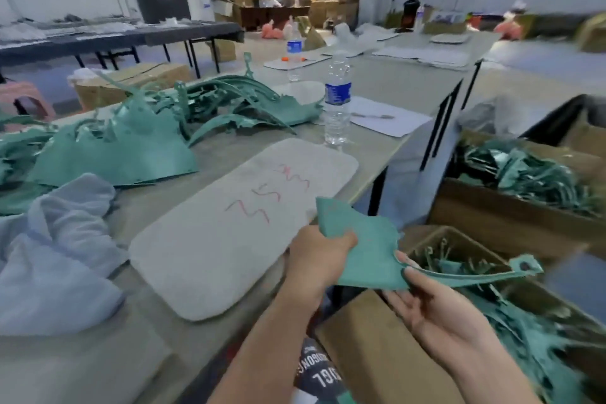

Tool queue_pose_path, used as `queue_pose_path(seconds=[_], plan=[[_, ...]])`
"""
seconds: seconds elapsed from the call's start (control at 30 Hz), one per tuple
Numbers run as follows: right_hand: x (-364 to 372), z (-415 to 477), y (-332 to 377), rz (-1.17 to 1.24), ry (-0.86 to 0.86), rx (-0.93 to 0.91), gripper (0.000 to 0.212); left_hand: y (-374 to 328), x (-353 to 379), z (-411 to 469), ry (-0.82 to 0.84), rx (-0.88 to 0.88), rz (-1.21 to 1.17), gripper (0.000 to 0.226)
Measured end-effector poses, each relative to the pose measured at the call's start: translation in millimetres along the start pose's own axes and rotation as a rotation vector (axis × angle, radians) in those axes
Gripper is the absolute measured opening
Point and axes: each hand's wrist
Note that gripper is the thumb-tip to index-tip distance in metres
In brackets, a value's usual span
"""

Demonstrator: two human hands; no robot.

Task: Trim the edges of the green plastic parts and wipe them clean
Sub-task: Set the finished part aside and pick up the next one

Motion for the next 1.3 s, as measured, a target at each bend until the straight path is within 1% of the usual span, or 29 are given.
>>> queue_pose_path(seconds=[0.07, 0.13, 0.2, 0.23, 0.27, 0.3, 0.37, 0.4, 0.43, 0.47, 0.53, 0.57, 0.6, 0.7, 0.77, 0.8, 0.83, 0.9, 0.97, 1.07, 1.1, 1.17, 1.2, 1.23, 1.3], plan=[[-42.3, 0.7, 10.3, 0.041, -0.17, -0.006, 0.026, 14.1, 44.8, 4.5, 0.143, -0.044, 0.056, 0.03], [-80.6, 6.7, 20.3, 0.055, -0.317, -0.017, 0.024, 26.1, 85.9, 7.6, 0.311, -0.148, 0.061, 0.03], [-108.1, 17.4, 38.4, 0.119, -0.395, -0.06, 0.024, 30.9, 119.8, 10.5, 0.609, -0.305, -0.116, 0.042], [-116.7, 24.2, 50.8, 0.171, -0.409, -0.095, 0.028, 31.7, 133.5, 12.4, 0.746, -0.372, -0.23, 0.052], [-124.7, 32.1, 63.2, 0.217, -0.417, -0.132, 0.036, 31.3, 144.1, 14.2, 0.83, -0.422, -0.323, 0.06], [-132.2, 39.9, 73.9, 0.237, -0.417, -0.157, 0.043, 30.4, 152.6, 15.6, 0.856, -0.455, -0.355, 0.067], [-142.3, 51.6, 80.2, 0.134, -0.436, -0.108, 0.059, 30.6, 162.9, 17.4, 0.812, -0.478, -0.262, 0.071], [-146.1, 55.6, 75.9, 0.05, -0.45, -0.045, 0.063, 32.2, 166.2, 18.1, 0.786, -0.47, -0.184, 0.07], [-148.0, 59.0, 69.2, -0.02, -0.451, 0.014, 0.062, 33.8, 167.8, 19.4, 0.756, -0.452, -0.119, 0.068], [-147.5, 62.0, 61.1, -0.065, -0.433, 0.054, 0.054, 34.5, 167.3, 21.3, 0.717, -0.422, -0.074, 0.065], [-135.9, 67.6, 42.9, -0.097, -0.367, 0.085, 0.027, 37.6, 163.0, 29.3, 0.63, -0.294, -0.014, 0.058], [-125.7, 70.5, 33.8, -0.099, -0.324, 0.09, 0.02, 38.8, 159.3, 34.1, 0.575, -0.224, 0.001, 0.054], [-111.9, 72.5, 25.3, -0.105, -0.268, 0.095, 0.018, 39.0, 154.2, 37.7, 0.512, -0.171, -0.005, 0.048], [-55.5, 70.8, 10.0, -0.058, -0.041, 0.089, 0.025, 30.1, 130.8, 37.0, 0.33, -0.07, -0.056, 0.023], [-18.6, 64.3, 13.7, -0.007, 0.096, 0.069, 0.03, 12.3, 113.7, 34.1, 0.232, -0.003, -0.062, 0.009], [0.4, 59.1, 14.8, -0.008, 0.16, 0.065, 0.029, 2.7, 101.6, 33.9, 0.181, 0.038, -0.071, 0.011], [17.7, 52.8, 17.1, -0.034, 0.213, 0.056, 0.027, -8.2, 89.6, 33.0, 0.139, 0.076, -0.076, 0.019], [51.0, 39.0, 20.3, -0.117, 0.281, 0.033, 0.022, -28.5, 65.2, 29.9, 0.06, 0.132, -0.065, 0.028], [82.5, 25.9, 20.4, -0.18, 0.337, 0.004, 0.02, -45.2, 41.9, 24.7, 0.007, 0.199, 0.0, 0.034], [132.7, 8.2, 10.5, -0.265, 0.432, -0.036, 0.026, -70.4, -2.1, 15.3, -0.121, 0.273, 0.092, 0.045], [150.8, 3.8, 4.0, -0.288, 0.47, -0.037, 0.025, -78.7, -20.3, 12.2, -0.181, 0.286, 0.108, 0.044], [187.0, -3.8, -12.8, -0.297, 0.572, -0.002, 0.022, -91.2, -58.6, 4.0, -0.289, 0.304, 0.125, 0.04], [204.7, -5.9, -24.0, -0.289, 0.622, 0.037, 0.022, -94.3, -79.0, -0.3, -0.348, 0.318, 0.153, 0.042], [221.4, -7.3, -37.2, -0.274, 0.665, 0.086, 0.022, -95.2, -99.8, -4.8, -0.413, 0.33, 0.234, 0.046], [251.1, -9.3, -68.8, -0.266, 0.714, 0.163, 0.033, -89.8, -143.2, -12.3, -0.473, 0.313, 0.464, 0.059]])
Point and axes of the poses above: each hand's wrist, its own z-axis towards the middle knuckle, its own x-axis out of the palm, y = z × x, and after that the axes turned 7 degrees about -x, right-handed
